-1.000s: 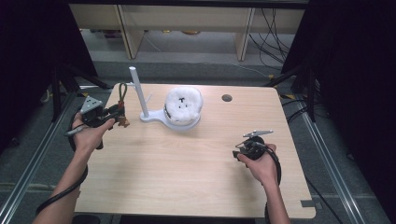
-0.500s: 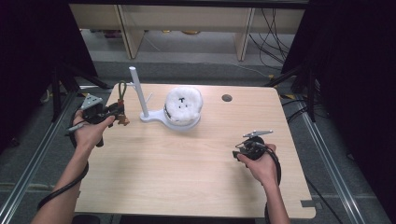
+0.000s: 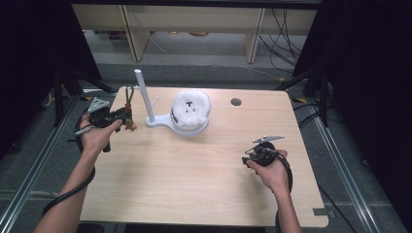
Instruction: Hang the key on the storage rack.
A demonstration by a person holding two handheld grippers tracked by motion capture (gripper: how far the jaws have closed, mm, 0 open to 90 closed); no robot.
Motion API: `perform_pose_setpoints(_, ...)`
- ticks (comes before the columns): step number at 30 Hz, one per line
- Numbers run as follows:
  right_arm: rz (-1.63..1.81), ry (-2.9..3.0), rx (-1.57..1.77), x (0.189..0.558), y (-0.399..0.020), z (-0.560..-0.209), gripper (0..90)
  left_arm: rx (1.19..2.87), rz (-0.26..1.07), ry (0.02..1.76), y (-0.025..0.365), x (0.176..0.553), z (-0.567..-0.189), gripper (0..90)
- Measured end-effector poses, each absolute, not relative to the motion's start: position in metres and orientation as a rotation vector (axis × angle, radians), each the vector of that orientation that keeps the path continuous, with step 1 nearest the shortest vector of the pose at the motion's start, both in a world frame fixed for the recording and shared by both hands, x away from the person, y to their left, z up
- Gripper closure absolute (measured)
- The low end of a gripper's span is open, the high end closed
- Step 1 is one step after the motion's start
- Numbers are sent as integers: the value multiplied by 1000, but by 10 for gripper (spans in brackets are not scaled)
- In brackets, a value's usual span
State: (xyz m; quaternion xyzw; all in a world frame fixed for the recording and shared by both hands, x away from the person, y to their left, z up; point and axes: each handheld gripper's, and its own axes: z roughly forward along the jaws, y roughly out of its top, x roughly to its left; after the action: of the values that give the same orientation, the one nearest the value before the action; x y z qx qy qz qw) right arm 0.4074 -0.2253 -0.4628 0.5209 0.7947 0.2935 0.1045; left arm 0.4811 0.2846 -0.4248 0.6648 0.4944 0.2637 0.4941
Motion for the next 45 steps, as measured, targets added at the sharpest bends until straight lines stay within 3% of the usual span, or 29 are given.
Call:
perform_pose_setpoints(27, 871, 2342, 1537, 407, -225, -463, 616, 1637, 612, 1215, 271, 497, -435, 680)
perform_pose_setpoints(45, 896, 2323, 1543, 407, -225, -464, 614, 1670, 661, 1196, 265, 500, -438, 664)
